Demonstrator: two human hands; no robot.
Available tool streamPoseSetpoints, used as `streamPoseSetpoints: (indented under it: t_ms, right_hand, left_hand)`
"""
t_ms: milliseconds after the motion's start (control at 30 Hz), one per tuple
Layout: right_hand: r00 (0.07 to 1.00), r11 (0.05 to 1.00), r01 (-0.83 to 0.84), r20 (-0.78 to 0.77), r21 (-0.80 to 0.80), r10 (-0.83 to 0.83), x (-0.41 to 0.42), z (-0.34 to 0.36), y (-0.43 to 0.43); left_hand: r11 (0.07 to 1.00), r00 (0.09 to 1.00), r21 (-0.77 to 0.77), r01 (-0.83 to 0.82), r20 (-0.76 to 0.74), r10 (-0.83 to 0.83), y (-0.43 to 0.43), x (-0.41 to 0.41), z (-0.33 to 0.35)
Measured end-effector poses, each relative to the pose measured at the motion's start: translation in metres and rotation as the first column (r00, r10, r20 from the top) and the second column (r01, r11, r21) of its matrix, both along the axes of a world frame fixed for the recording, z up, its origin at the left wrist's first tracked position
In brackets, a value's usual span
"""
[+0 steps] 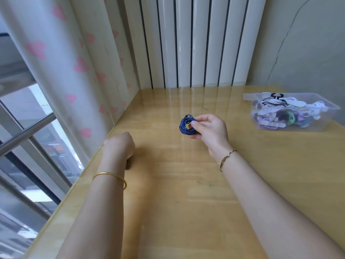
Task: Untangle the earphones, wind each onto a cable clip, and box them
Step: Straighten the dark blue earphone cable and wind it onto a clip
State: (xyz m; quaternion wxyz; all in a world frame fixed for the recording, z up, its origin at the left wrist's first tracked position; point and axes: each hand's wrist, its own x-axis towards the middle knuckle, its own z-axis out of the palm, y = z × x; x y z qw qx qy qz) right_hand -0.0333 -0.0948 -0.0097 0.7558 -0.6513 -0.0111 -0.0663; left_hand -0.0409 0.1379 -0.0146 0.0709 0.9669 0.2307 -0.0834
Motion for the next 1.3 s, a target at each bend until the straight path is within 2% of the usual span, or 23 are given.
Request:
streamPoseSetpoints:
  t_ms: [167, 233, 267, 333, 400, 433, 467, 500, 633, 767, 833, 900, 1033, 1233, 1300]
  right_hand:
    - [0.999, 0.999, -0.021, -0.031, 0.035, 0.022, 0.002, 0.0, -0.007]
    - [0.999, 0.999, -0.026, -0.038, 0.041, 0.028, 0.003, 0.0, -0.014]
    - [0.999, 0.999, -0.026, -0.037, 0.041, 0.027, 0.004, 0.001, -0.019]
    - [0.999, 0.999, -0.012, -0.034, 0.046, 0.013, 0.007, 0.003, -0.033]
    - [0.999, 0.999, 0.019, -0.036, 0.046, -0.018, 0.011, 0.004, -0.049]
    - [0.999, 0.998, 0.041, -0.035, 0.04, -0.04, 0.013, 0.005, -0.057]
    - [0.997, 0.997, 0.064, -0.033, 0.034, -0.063, 0.015, 0.005, -0.066]
    - [0.996, 0.996, 0.086, -0.031, 0.034, -0.085, 0.017, 0.004, -0.076]
    - [0.989, 0.989, 0.143, -0.051, 0.043, -0.141, 0.023, 0.002, -0.108]
    - [0.987, 0.988, 0.142, -0.083, 0.06, -0.137, 0.025, -0.011, -0.116]
    - [0.989, 0.99, 0.118, -0.101, 0.072, -0.111, 0.025, -0.016, -0.112]
    - [0.989, 0.991, 0.098, -0.117, 0.094, -0.087, 0.026, -0.018, -0.112]
    - [0.99, 0.983, 0.086, -0.124, 0.164, -0.066, 0.025, -0.016, -0.12]
    - [0.984, 0.944, 0.084, -0.176, 0.318, -0.029, 0.025, -0.019, -0.126]
    - [0.982, 0.937, 0.096, -0.187, 0.336, -0.034, 0.026, -0.021, -0.128]
  left_hand:
    - [0.997, 0.998, -0.071, 0.036, 0.055, -0.032, -0.016, 0.001, 0.013]
    - [0.974, 0.991, -0.213, 0.07, 0.124, -0.044, -0.033, 0.004, 0.016]
    - [0.922, 0.984, -0.374, 0.098, 0.173, -0.035, -0.045, 0.005, 0.018]
    - [0.705, 0.97, -0.684, 0.19, 0.243, -0.026, -0.074, 0.007, 0.023]
    - [0.481, 0.958, -0.833, 0.274, 0.28, -0.06, -0.105, 0.01, 0.021]
    - [0.416, 0.95, -0.855, 0.309, 0.3, -0.091, -0.121, 0.013, 0.017]
    - [0.403, 0.938, -0.847, 0.346, 0.322, -0.128, -0.137, 0.017, 0.011]
    - [0.434, 0.922, -0.814, 0.387, 0.347, -0.172, -0.153, 0.021, 0.005]
    - [0.685, 0.842, -0.492, 0.536, 0.36, -0.4, -0.194, 0.032, -0.01]
    - [0.722, 0.784, -0.309, 0.619, 0.196, -0.589, -0.2, 0.035, 0.007]
    - [0.74, 0.758, -0.169, 0.651, 0.094, -0.645, -0.204, 0.037, 0.012]
    - [0.73, 0.734, -0.084, 0.679, 0.055, -0.677, -0.21, 0.036, 0.012]
    - [0.674, 0.678, -0.075, 0.735, 0.102, -0.728, -0.208, 0.038, 0.004]
    - [0.649, 0.69, -0.233, 0.724, 0.253, -0.678, -0.195, 0.039, -0.006]
    - [0.643, 0.68, -0.227, 0.732, 0.313, -0.664, -0.194, 0.037, -0.011]
